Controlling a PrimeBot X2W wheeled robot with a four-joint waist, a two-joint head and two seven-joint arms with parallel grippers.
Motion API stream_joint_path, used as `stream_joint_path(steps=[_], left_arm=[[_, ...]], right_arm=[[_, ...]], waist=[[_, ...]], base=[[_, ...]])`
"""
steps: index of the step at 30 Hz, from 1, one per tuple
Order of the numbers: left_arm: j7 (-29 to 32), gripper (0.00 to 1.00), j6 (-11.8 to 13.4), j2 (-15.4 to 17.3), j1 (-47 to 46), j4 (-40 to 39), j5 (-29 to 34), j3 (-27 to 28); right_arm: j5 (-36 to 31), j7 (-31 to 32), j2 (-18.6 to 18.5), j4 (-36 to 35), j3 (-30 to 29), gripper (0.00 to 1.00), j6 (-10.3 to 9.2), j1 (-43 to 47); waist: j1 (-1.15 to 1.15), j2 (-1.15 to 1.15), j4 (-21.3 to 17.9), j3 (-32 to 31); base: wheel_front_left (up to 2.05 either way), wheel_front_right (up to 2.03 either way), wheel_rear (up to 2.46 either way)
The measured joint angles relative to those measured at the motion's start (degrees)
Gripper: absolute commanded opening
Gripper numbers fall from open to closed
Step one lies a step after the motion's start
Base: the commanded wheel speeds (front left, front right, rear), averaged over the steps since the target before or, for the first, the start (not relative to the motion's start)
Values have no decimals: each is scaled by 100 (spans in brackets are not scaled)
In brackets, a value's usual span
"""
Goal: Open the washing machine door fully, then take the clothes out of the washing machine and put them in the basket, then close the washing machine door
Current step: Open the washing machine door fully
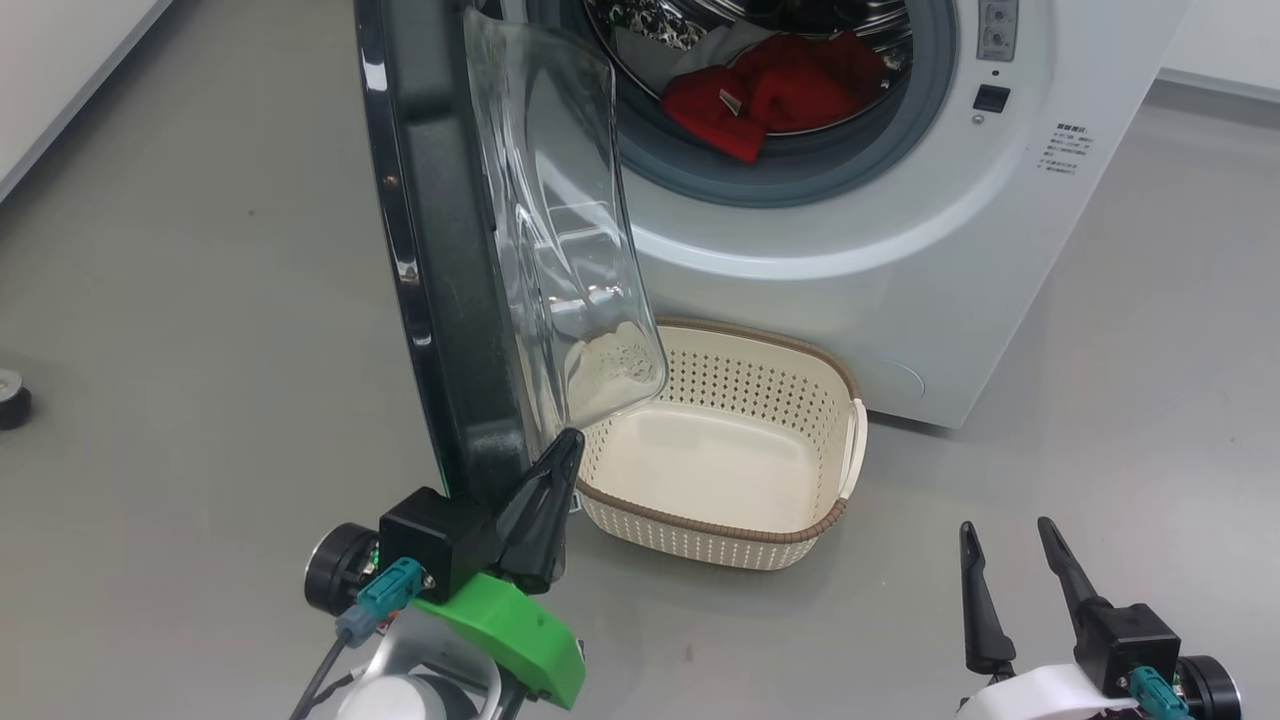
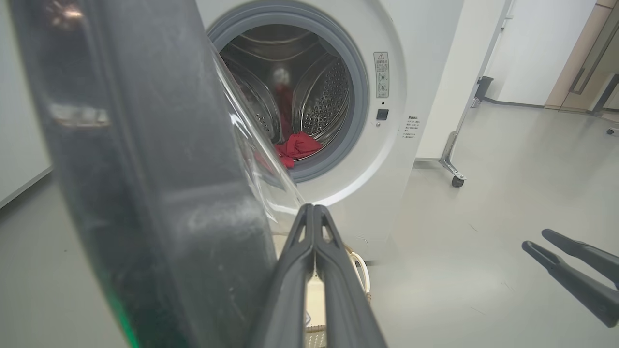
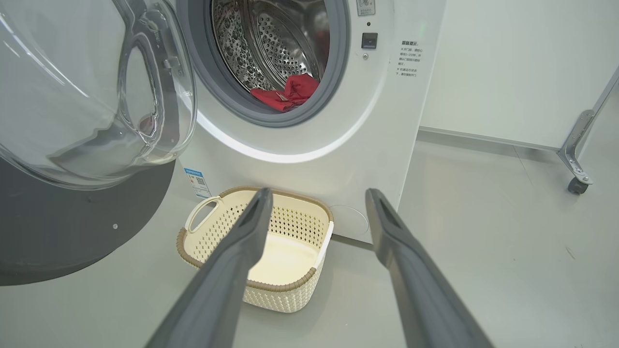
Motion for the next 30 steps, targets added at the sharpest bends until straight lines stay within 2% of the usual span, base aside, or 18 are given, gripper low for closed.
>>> stream_joint_path(steps=[12,30], left_arm=[[-112,0,124,-9,87,97,-26,24],[-355,0,265,-12,220,135,-3,105]], right_arm=[[0,0,-4,1,-89,100,8,-5],[-1,0,-43,7,-157,100,12,-1]], waist=[[0,0,98,56],[0,0,593,42]], base=[[0,0,0],[0,0,0]])
